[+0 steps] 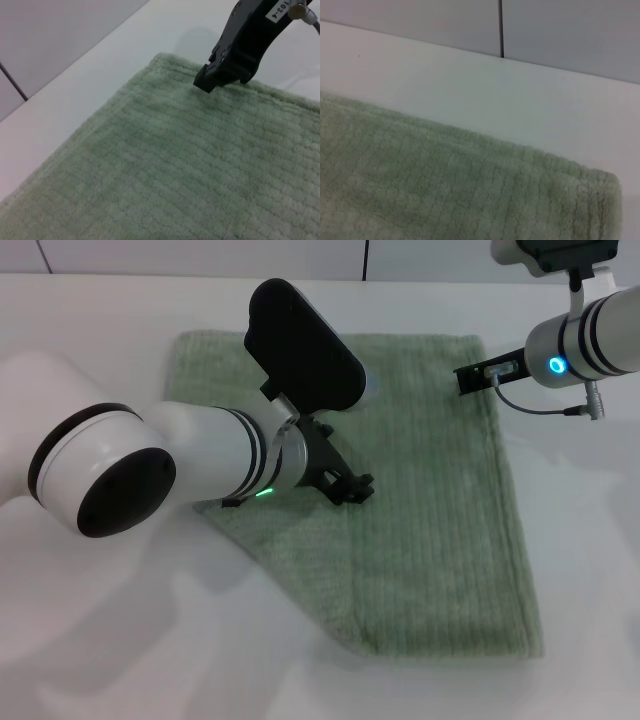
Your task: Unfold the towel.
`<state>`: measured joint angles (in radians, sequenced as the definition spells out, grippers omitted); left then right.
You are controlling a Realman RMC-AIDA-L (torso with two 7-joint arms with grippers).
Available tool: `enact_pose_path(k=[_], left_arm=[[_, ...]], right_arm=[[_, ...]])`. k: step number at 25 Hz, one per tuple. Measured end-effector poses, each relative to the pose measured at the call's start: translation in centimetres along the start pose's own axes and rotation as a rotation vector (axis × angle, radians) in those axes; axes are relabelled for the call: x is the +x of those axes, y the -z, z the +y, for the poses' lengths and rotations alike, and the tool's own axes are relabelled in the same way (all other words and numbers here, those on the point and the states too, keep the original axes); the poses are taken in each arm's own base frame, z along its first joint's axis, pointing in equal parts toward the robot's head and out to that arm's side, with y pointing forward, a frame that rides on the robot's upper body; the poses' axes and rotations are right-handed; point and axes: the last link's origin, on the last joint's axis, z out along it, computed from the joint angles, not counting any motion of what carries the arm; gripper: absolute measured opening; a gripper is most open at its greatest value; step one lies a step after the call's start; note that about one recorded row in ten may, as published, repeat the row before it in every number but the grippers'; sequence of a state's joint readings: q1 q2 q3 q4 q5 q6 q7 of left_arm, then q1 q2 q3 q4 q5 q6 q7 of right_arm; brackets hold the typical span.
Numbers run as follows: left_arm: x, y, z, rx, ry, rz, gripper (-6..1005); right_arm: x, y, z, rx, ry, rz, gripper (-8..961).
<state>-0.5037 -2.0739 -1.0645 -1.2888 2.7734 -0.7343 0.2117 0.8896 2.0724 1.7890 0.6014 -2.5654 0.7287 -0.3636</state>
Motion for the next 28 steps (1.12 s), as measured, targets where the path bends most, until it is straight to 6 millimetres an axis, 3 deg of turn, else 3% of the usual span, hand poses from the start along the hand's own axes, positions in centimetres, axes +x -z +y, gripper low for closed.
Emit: enact_pose_path(k=[28], left_arm=[[0.04, 0.04, -0.22, 0.003, 0.014, -0.004, 782]], right_arm=[[0.03, 0.03, -0.09, 0.0, -0.002, 0.001, -2]])
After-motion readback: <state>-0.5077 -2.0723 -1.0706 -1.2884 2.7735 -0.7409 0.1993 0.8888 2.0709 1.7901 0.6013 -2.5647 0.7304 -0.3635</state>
